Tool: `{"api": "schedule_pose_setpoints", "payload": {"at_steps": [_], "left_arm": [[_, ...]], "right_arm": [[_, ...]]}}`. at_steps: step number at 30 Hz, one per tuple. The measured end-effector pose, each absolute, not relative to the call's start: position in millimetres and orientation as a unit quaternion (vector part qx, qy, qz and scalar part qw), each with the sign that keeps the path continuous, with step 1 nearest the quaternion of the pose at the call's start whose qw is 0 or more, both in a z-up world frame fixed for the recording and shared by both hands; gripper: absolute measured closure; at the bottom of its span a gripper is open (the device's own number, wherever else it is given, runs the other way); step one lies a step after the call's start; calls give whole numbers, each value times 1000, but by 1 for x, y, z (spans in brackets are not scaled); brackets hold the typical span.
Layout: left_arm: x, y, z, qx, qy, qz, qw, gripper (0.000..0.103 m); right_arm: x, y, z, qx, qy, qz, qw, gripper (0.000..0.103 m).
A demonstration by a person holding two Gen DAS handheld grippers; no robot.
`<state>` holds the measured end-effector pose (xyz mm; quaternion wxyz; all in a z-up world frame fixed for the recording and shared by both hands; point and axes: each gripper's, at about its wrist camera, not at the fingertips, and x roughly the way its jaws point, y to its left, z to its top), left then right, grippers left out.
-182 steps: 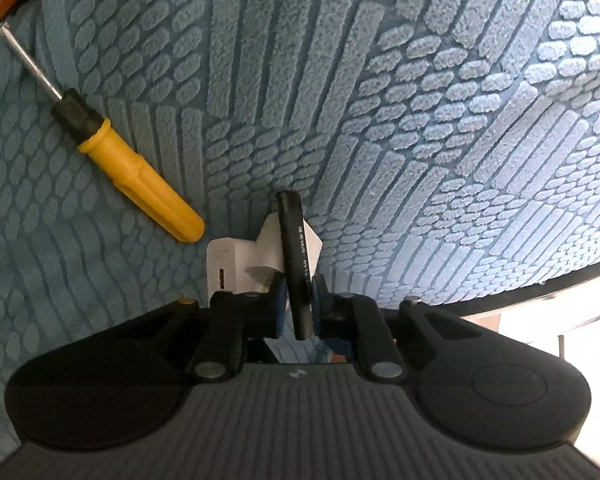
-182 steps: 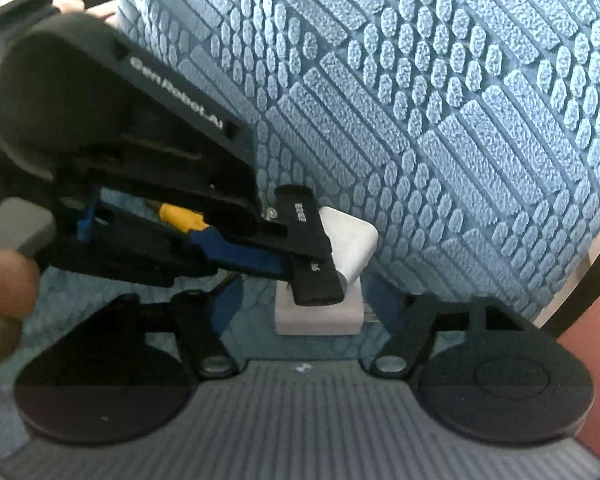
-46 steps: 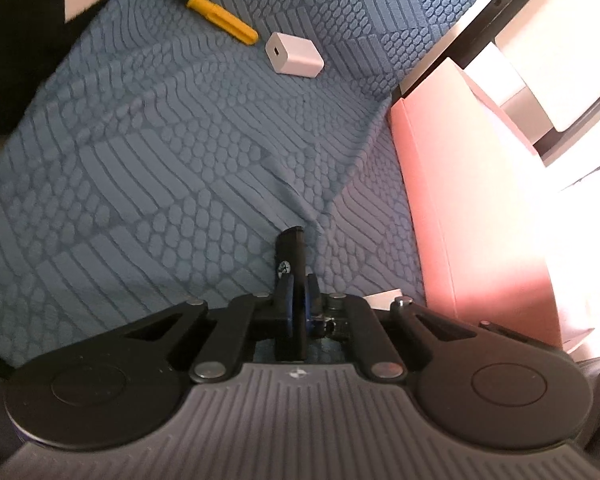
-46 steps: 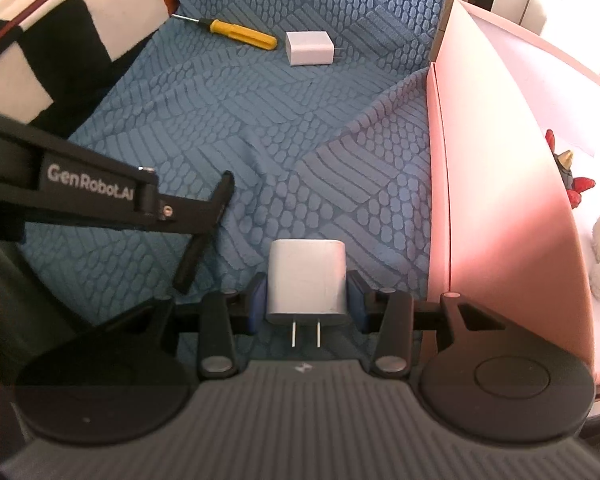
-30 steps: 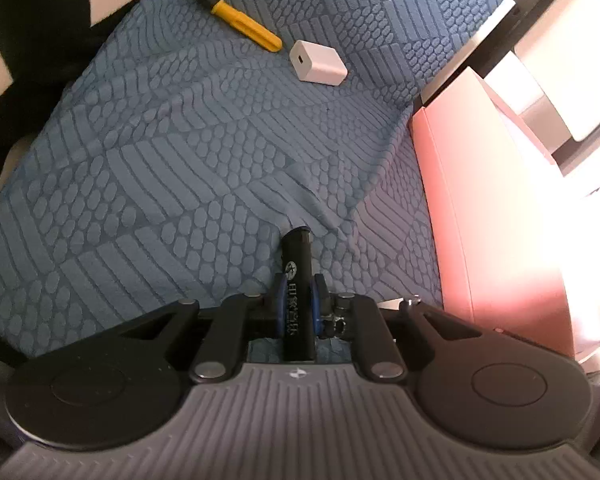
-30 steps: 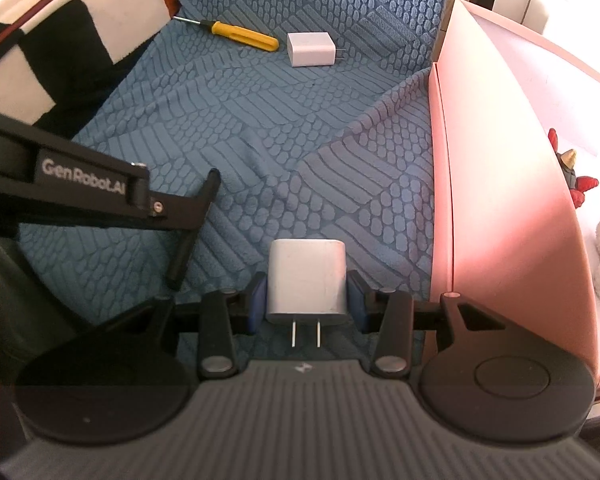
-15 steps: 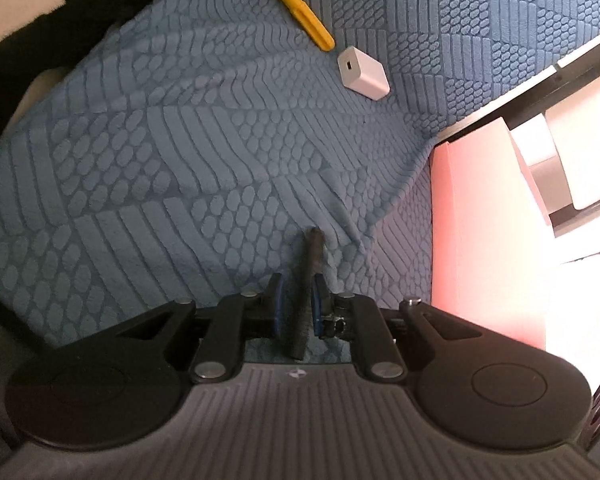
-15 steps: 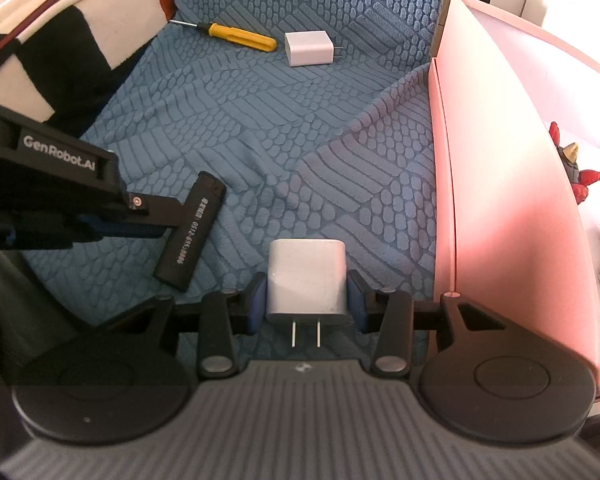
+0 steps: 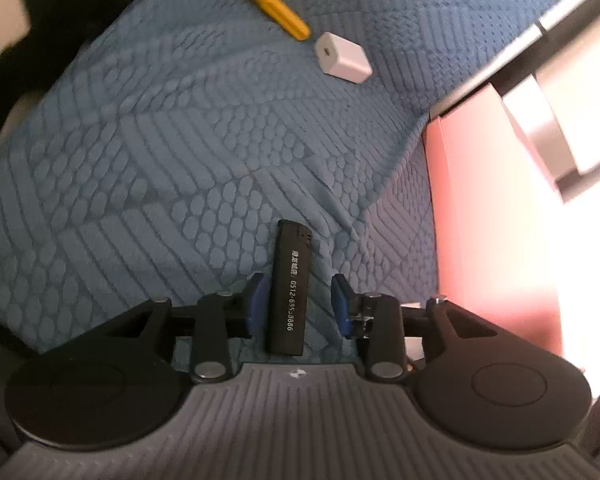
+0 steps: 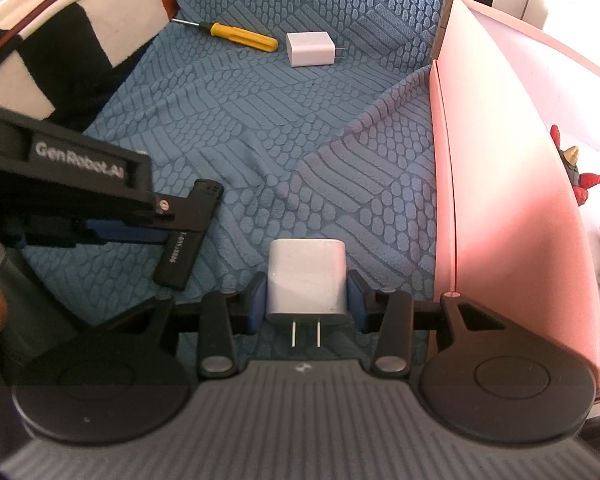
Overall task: Organize rigid objects
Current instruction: 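Hold the USB stick and charger raised above the seat with both grippers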
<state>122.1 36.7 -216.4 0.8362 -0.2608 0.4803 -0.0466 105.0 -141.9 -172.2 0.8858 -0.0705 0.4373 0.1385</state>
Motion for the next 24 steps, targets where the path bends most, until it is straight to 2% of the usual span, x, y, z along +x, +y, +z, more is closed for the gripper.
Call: {"api": "schedule_pose_setpoints", "payload": {"at_steps": [10,12,13,17,20,24], "left_arm": [[123,7,-215,-133,474,-58,868,63],[125,3,-215,-114,473,-56,872,67],[126,-1,-216,-93,472,-53,875,75],[127,2,-217,-104,470,-52,875,79],[124,11,-212,-135,464,-57,874,94],[125,18,-205,-163,458,-68,871,98]], "right_arm": [[104,-141,-173,-91,435,130,886,58],[104,-141,-172,-86,434,129,887,58],[104,-141,-173,-83,433,129,888,58],[104,-143,-169,-66,429,127,892,58],[103,-144,-160,-57,419,128,897,58],[103,-146,-146,-44,403,132,904,58]]}}
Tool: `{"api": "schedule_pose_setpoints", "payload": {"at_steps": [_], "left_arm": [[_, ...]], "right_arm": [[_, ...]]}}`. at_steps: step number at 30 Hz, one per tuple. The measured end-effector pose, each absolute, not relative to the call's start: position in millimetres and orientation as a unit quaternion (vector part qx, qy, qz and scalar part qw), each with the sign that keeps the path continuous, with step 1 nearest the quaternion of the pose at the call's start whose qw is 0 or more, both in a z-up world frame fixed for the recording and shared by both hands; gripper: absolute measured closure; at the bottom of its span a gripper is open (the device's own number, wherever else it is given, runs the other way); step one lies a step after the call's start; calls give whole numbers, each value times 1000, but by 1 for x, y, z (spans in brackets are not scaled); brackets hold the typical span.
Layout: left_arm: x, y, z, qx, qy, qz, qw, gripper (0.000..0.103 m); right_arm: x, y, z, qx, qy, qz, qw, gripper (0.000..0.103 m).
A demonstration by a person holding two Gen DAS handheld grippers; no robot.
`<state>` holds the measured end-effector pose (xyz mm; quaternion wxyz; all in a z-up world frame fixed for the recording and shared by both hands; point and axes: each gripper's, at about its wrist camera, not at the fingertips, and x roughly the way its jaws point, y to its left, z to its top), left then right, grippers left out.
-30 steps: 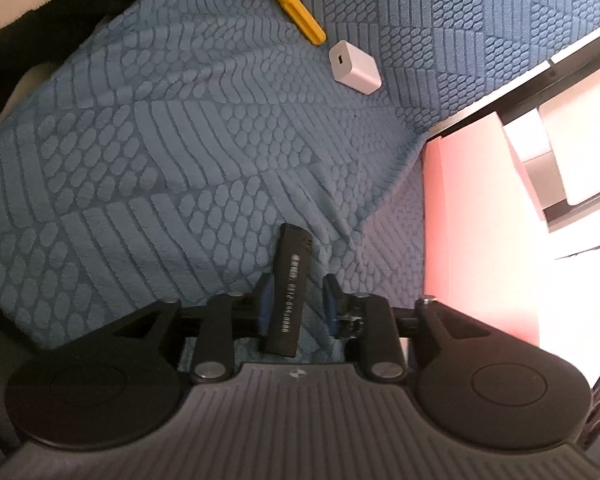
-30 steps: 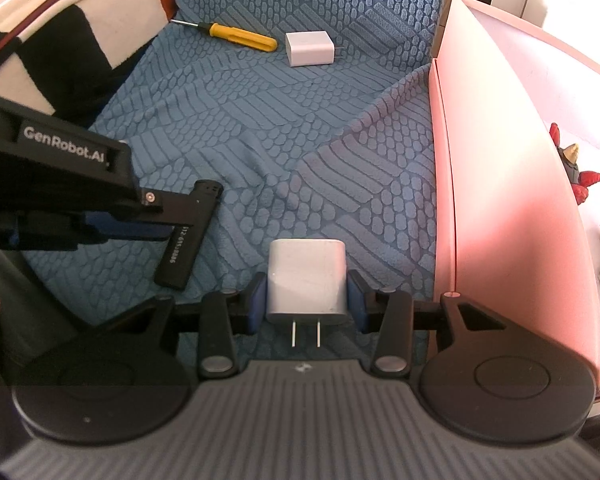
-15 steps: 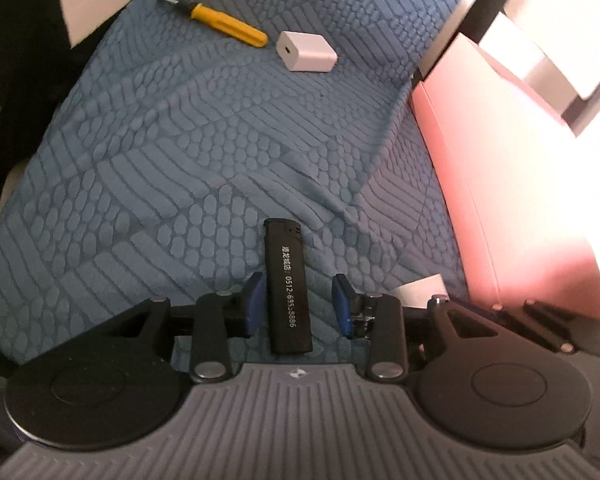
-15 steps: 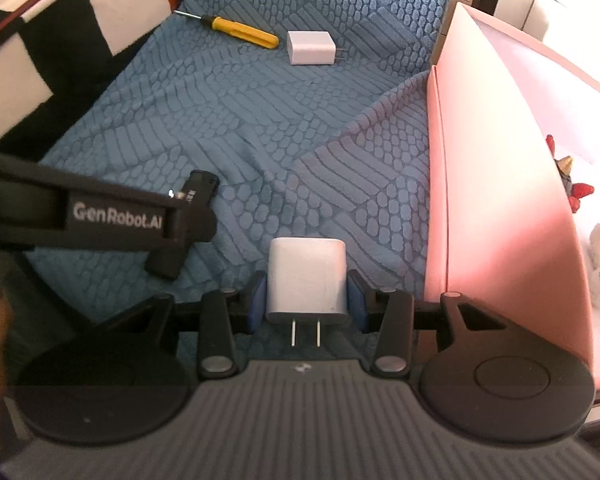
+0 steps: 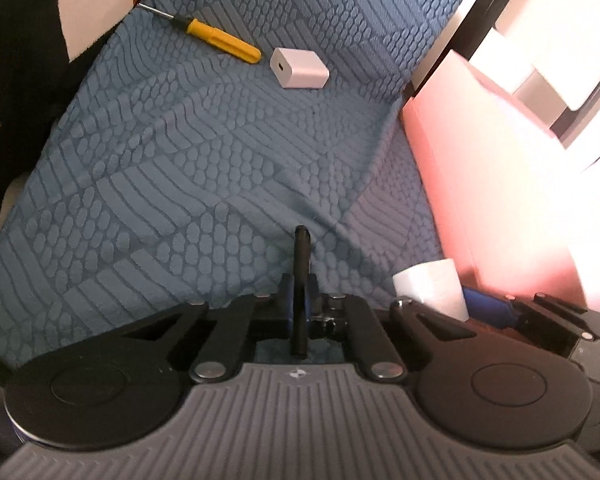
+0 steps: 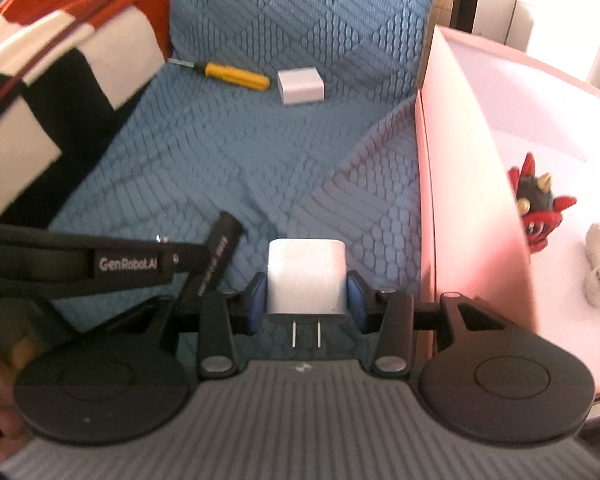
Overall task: Organize rigid objects
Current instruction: 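Hold the USB stick and charger raised above the seat with both grippers, then carry the USB stick and charger with both grippers over the pink box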
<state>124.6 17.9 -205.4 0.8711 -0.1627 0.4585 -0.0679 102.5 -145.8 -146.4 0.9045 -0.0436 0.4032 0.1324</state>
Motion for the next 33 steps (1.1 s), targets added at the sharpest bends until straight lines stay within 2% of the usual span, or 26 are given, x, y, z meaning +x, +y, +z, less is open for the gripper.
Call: {"api": "schedule_pose_setpoints", "payload": {"at_steps": [1,13,21,22,25,30,33], "left_arm": [[124,19,-204,-169,457,-69,871,100],[107,21,-152,-187,398,-81,895,101],[107,23,-178,-179,431,-68,882,100],[107,22,-183,-173,435,-64,881,97],[108,21,-197,-157,451,-50,877,82],[108,14,-210,-126,451,-39,883,78],[109,7,-214,-108,444,-48,888,64]], "right_arm": [[103,-146,-144,-46,399,131,906,58],[88,-162,-99,-19,363,122,924,58],[65,-164,-84,-17,344,123,931,58],[62,-163,-85,-19,344,122,931,58],[58,-159,-89,-26,348,119,930,58],[57,-158,-99,-26,360,115,925,58],[56,-158,-101,-24,363,114,925,58]]}}
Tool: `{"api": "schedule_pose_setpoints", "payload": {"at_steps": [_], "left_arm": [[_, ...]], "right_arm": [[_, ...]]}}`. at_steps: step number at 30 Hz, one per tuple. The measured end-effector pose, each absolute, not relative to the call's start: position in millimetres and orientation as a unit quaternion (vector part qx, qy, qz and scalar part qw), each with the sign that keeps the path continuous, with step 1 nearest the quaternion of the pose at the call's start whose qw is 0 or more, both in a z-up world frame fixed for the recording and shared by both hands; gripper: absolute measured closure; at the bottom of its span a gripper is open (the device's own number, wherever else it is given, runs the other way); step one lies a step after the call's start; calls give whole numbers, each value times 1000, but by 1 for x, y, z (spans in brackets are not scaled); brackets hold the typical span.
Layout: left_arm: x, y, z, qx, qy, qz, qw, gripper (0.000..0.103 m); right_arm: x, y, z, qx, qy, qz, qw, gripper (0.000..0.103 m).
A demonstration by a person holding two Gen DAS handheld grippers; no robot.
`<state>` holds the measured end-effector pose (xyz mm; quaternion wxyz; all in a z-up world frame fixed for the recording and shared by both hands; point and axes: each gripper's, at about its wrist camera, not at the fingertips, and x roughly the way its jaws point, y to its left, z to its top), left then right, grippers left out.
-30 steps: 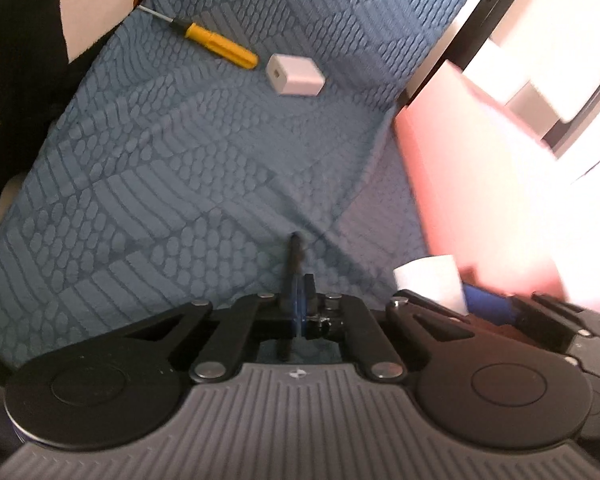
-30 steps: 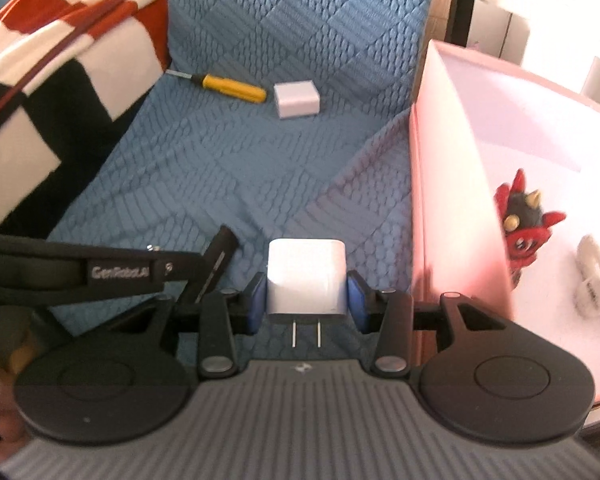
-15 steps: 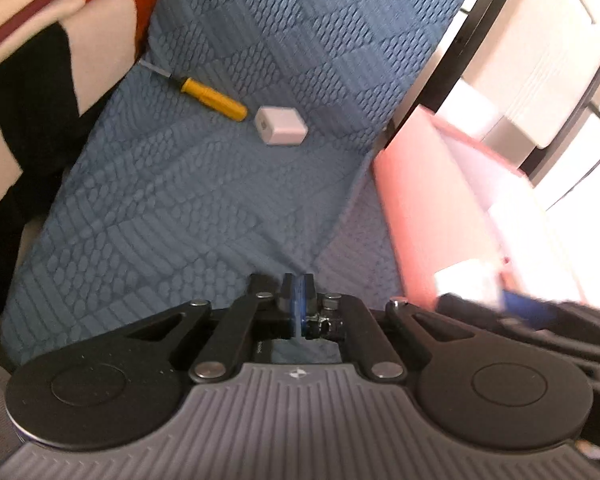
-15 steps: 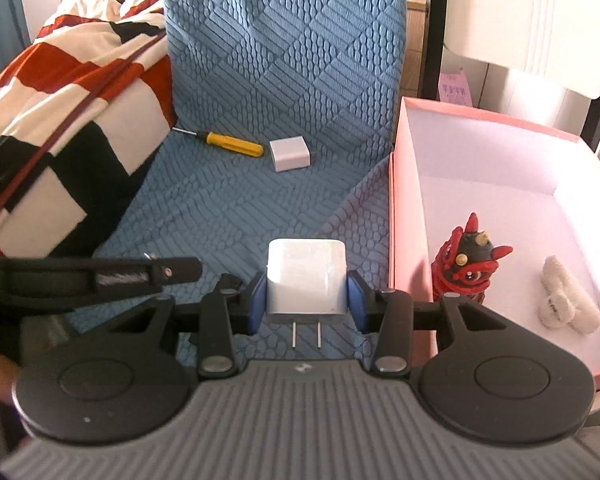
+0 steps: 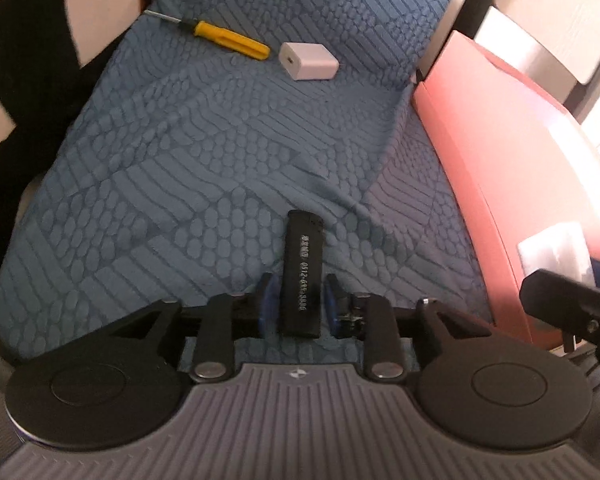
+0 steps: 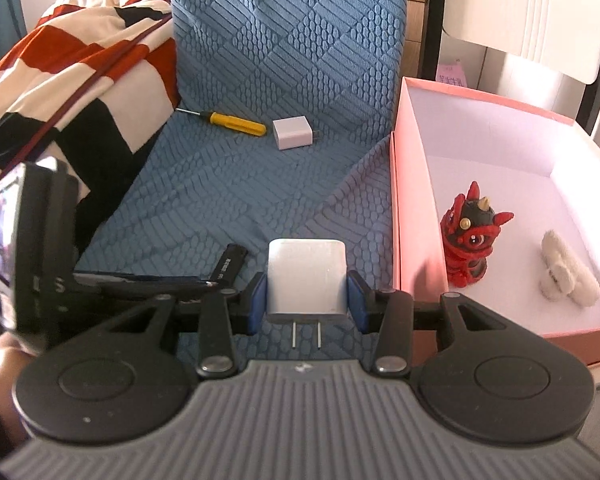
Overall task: Organize rigid objects
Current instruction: 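Carry the USB stick and charger with both grippers over the pink box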
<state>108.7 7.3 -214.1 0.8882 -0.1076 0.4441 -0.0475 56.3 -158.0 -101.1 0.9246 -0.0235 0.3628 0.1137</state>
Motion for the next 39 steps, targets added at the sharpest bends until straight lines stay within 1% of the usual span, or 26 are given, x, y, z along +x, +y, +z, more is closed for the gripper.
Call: {"api": "schedule_pose_setpoints", "payload": {"at_steps": [1,2,7,10,20,28,39], "left_arm": [[110,5,-215,-102,441,-52,890,56],[110,2,-216,-97,439,-54,892,54],[111,-13,-221,-48,419,-59,905,54],[111,-18,-222,-21,416,-47,908,76],[108,1,-215,-111,420,-57,899,77],[97,9,-179,-163,385,-60,906,77],[66,-6,-83,-191,316,-92,925,77]], "right_arm": [[56,-158,-101,-25,362,113,925,58],[56,-158,-101,-25,362,113,925,58],[54,-161,-103,-25,365,110,924,58],[53,-162,-104,-24,367,108,924,58],[53,-167,-94,-15,356,110,928,58],[54,-184,-73,12,333,98,938,58],[31,-206,-23,21,282,87,955,58]]}}
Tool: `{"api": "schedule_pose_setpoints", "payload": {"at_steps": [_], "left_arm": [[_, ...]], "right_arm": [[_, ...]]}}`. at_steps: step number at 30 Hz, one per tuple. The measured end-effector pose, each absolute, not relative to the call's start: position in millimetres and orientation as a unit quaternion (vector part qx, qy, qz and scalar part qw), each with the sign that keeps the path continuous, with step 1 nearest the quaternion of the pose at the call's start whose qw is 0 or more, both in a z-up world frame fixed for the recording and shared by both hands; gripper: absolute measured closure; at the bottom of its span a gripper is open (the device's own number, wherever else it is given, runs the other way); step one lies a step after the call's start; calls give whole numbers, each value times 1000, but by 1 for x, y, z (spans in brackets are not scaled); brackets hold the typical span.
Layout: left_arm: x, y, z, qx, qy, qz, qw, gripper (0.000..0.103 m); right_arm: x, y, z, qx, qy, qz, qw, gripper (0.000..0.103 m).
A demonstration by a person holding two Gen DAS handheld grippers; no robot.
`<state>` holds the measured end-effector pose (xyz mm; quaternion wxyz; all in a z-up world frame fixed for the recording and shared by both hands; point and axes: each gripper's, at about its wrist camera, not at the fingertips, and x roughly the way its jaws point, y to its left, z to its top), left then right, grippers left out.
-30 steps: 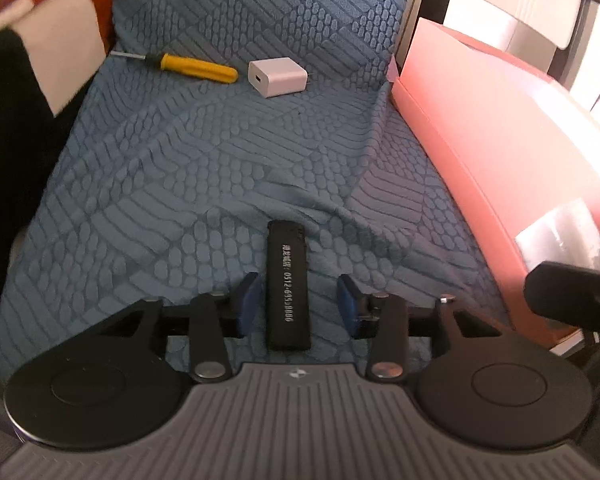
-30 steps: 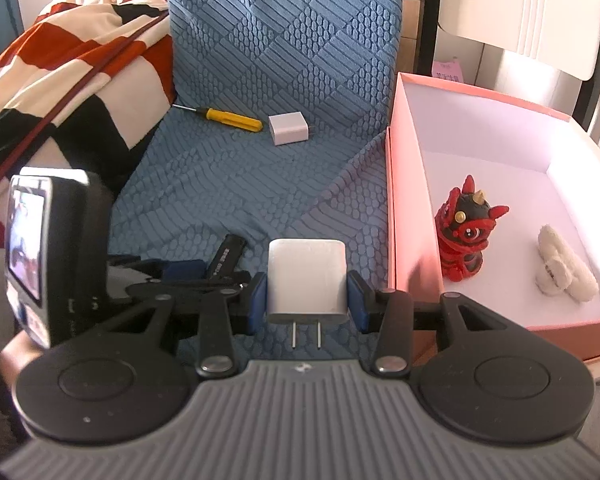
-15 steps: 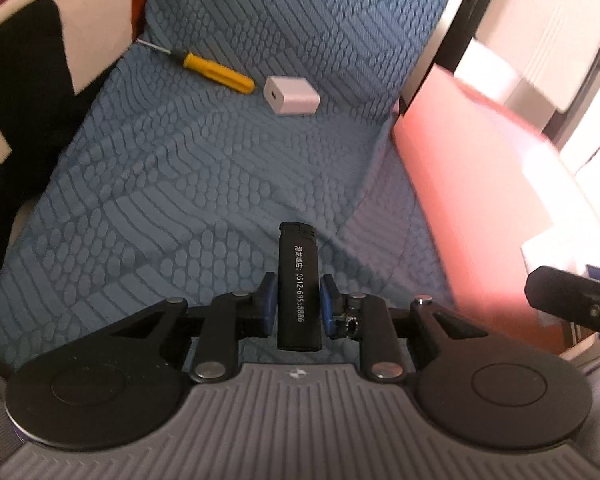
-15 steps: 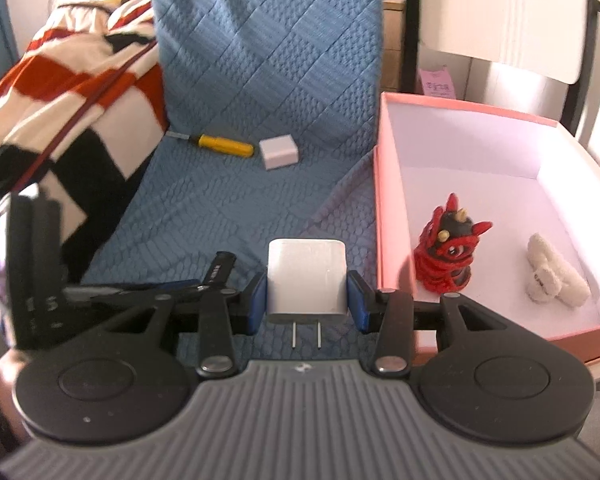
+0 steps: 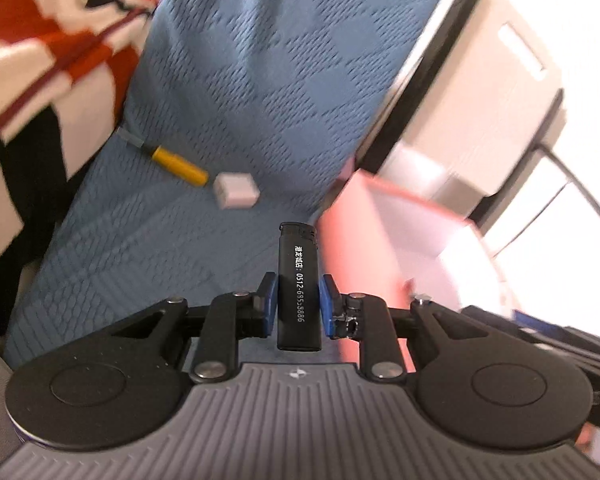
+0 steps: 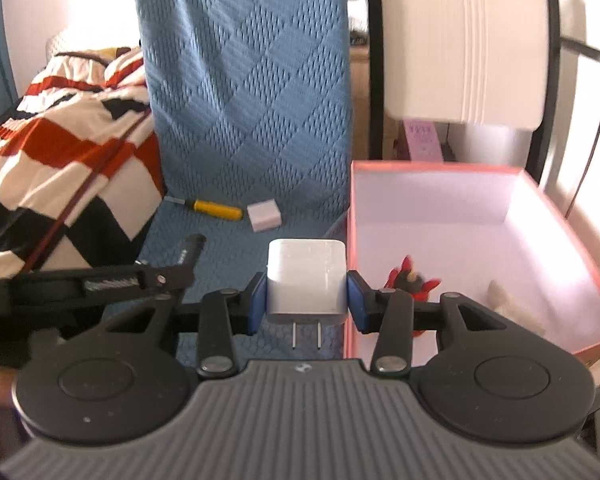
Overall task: Organize rigid objects
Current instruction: 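Carry the USB stick and charger with both grippers over the pink box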
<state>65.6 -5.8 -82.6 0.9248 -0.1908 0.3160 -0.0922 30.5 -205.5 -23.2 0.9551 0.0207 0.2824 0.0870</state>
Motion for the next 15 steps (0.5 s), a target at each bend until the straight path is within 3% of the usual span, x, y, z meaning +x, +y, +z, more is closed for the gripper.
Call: {"api": "schedule_pose_setpoints", "payload": {"at_steps": [15], "left_arm": [[49,-60,-20,-175,263,-137,939,77]], "right_arm": [[15,-247,6,51,245,69,966,58]]}}
